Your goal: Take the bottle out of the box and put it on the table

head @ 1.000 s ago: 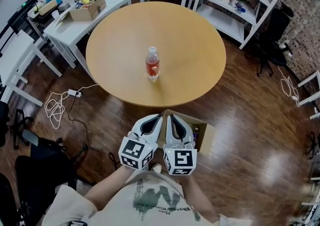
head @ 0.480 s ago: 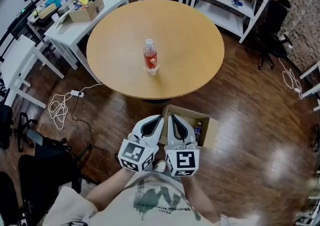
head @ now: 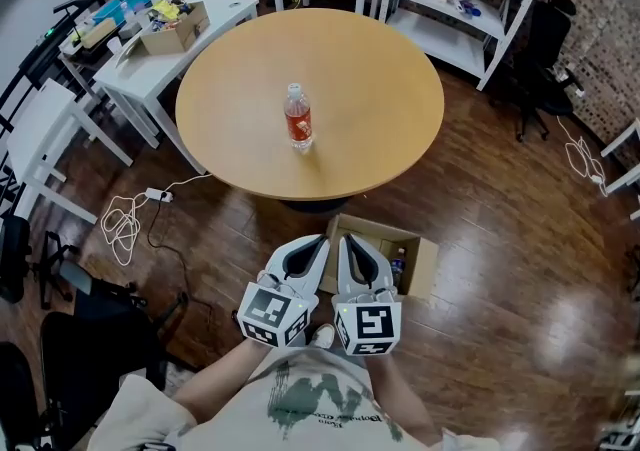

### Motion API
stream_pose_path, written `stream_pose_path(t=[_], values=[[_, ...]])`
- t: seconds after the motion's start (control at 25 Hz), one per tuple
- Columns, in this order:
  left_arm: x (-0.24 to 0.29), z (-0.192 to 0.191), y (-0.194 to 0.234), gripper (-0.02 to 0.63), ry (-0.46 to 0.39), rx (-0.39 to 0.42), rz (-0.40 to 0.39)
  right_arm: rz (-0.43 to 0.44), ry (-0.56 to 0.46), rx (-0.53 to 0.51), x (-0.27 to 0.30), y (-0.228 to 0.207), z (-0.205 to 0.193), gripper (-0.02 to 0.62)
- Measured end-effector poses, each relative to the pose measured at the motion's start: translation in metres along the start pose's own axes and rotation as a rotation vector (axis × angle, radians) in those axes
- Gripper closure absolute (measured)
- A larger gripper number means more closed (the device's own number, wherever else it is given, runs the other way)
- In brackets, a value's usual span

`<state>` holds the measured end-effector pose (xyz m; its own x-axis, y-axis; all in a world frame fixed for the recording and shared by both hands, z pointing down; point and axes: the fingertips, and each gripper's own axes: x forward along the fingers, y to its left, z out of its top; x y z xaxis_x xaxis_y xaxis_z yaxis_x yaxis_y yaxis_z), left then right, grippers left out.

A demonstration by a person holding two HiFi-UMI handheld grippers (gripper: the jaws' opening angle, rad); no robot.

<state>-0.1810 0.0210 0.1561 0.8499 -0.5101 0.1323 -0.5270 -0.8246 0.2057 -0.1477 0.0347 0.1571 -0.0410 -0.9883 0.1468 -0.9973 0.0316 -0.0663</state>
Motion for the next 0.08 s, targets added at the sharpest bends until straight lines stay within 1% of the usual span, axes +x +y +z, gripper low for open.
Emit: stream_pose_path(t=[0.08], values=[[-0.0013, -0.0010, -0.0032, 0.611, 0.003, 0.001, -0.002, 0.001, 0.000, 0.004, -0.0029, -0.0008, 0.0002, 0.597]])
